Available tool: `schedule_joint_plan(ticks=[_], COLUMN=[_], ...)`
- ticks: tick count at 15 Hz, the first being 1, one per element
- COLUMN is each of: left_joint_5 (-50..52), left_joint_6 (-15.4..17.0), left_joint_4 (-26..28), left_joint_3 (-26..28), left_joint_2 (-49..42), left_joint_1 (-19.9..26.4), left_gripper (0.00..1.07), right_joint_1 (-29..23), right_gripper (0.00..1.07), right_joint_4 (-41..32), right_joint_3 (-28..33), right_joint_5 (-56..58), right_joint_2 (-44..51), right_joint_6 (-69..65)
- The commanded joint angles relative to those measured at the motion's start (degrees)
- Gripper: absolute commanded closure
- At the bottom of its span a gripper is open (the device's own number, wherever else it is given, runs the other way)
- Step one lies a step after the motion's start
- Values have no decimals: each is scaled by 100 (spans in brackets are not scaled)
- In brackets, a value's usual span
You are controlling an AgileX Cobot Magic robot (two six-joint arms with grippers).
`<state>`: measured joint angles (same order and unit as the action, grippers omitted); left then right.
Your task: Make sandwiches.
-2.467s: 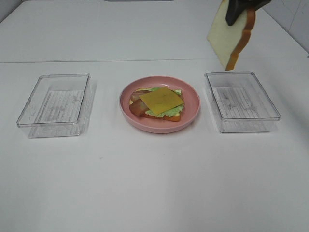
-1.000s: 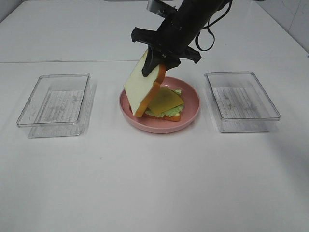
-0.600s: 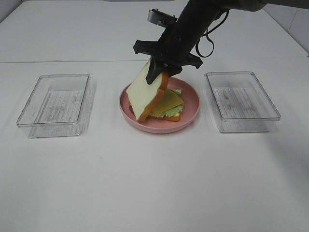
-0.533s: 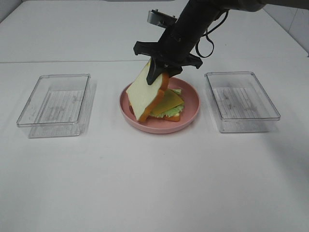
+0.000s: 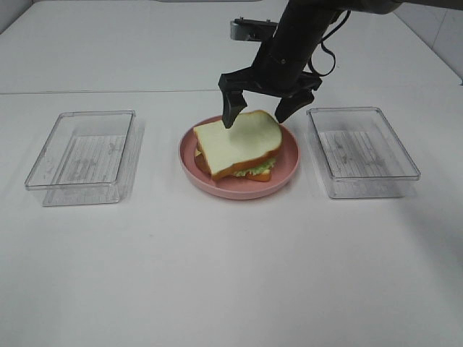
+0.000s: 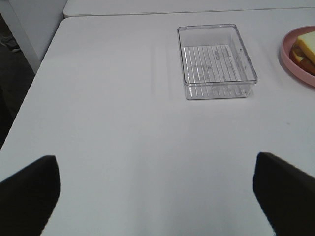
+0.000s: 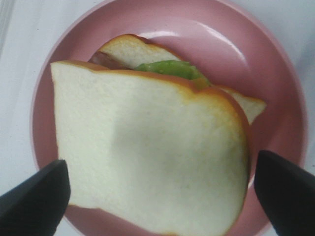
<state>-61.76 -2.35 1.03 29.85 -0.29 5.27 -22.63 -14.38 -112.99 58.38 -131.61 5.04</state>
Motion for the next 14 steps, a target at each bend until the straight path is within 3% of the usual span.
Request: schedule_joint_plan(ticks=[1, 11, 13, 14], left_joint_5=[29, 29, 29, 29], left_joint_6=[11, 11, 11, 11], left_joint_4=[23, 23, 23, 23], left_joint_3=[-11, -11, -11, -11], left_joint_2=[-97, -97, -97, -97], left_joint_1=[11, 11, 11, 11], left_gripper=[7, 7, 7, 7], right_joint_1=[17, 23, 23, 23], right_gripper=[8, 8, 8, 8], right_joint_4=[493, 1553, 1541, 1553], right_joint_3=[-17, -29, 223, 682], right_joint_5=[69, 1788, 1782, 1782], right_joint_2=[361, 1954, 2223, 2590], right_joint_6=[52, 52, 29, -34])
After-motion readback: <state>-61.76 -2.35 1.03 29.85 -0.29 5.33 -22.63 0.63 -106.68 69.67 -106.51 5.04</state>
